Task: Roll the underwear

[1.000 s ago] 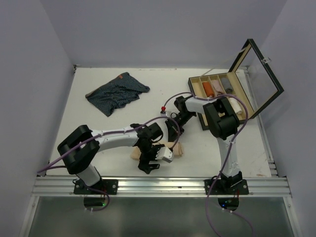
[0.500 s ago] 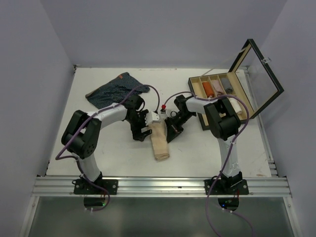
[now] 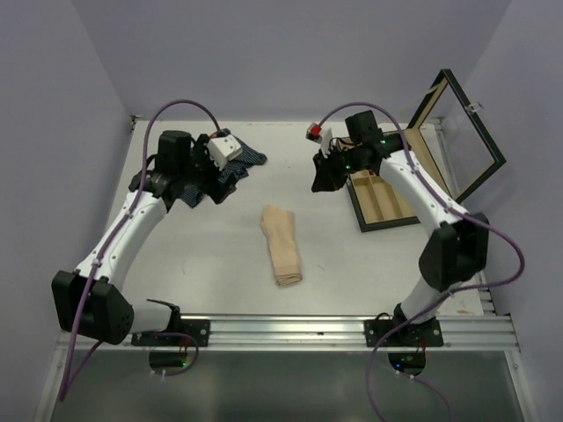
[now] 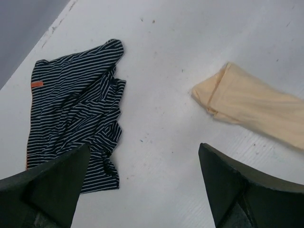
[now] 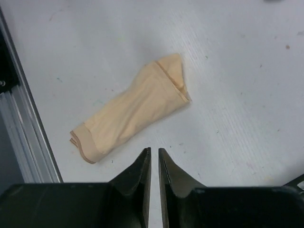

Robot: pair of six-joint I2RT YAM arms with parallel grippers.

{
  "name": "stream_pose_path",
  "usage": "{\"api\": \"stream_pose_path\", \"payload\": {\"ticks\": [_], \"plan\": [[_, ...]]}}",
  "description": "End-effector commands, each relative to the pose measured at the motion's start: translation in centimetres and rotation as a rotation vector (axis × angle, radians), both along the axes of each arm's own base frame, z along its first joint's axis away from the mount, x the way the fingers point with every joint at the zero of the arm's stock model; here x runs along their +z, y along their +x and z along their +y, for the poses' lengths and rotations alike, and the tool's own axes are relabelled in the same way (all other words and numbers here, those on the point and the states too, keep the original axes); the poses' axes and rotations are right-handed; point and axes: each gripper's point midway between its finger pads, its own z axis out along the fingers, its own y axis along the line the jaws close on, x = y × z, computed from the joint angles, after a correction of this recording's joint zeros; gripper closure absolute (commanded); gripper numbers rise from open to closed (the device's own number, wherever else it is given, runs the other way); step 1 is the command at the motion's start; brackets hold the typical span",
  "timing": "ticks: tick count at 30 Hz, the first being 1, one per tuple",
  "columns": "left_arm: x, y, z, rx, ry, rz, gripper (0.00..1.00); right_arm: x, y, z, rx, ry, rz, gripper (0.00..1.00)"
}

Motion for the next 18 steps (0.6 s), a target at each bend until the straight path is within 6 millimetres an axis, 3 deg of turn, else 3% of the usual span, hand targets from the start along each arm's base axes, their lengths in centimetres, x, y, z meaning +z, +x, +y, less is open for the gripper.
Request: {"api": "stream_pose_path", "payload": {"ticks": [1, 2, 3, 4, 5, 6, 7, 9, 11, 13, 15, 16, 18], "plan": [[0.2, -0.2, -1.7, 0.093, -0.186, 0.108, 0.0, 5.1, -4.3, 1.9, 0.189, 0.015, -0.267, 0.84], [-1.1, -1.3, -2.2, 0.056, -0.188, 0.189, 0.0, 5.4, -5.6, 2.4, 0.233, 0.032, -0.302, 0.75], [-1.8, -1.8, -2.5, 0.043, -0.192, 0.247, 0.0, 6.7, -6.4, 3.2, 0.259, 0.081, -0.373, 0.52], [-2.2, -2.6, -3.9, -0.027, -0.249, 0.335, 0.0, 4.4, -8.2, 3.4, 0.285, 0.098, -0.326, 0.39], [-2.1, -3.1, -4.3, -0.052, -0.3, 0.368, 0.0, 4.2, -9.7, 4.2, 0.276, 0.181, -0.243, 0.16], [-1.6, -3.2, -4.7, -0.018, -0.388, 0.413, 0.0, 4.3, -9.5, 5.1, 0.265, 0.244, -0.247, 0.08], [-1.4, -4.2, -4.3, -0.008, -0.467, 0.427, 0.0, 2.2, -11.0, 5.4, 0.263, 0.283, -0.131, 0.02], [0.4, -3.1, -4.4, -0.004, -0.551, 0.319, 0.0, 1.3, -13.8, 7.0, 0.333, 0.416, 0.121, 0.01], [1.6, -3.1, -4.0, 0.004, -0.561, 0.211, 0.0, 0.8, -14.7, 8.4, 0.333, 0.435, 0.289, 0.02], [1.2, -3.2, -3.7, 0.028, -0.549, 0.223, 0.0, -0.3, -16.1, 9.1, 0.319, 0.41, 0.385, 0.02], [0.1, -3.3, -3.4, 0.053, -0.529, 0.262, 0.0, 0.5, -15.0, 10.6, 0.296, 0.5, 0.321, 0.01], [-0.7, -3.2, -3.2, 0.07, -0.51, 0.285, 0.0, -0.8, -16.0, 10.4, 0.202, 0.491, 0.482, 0.01], [-1.7, -3.5, -2.9, 0.094, -0.494, 0.312, 0.0, -1.7, -15.8, 11.1, 0.174, 0.523, 0.513, 0.02]]}}
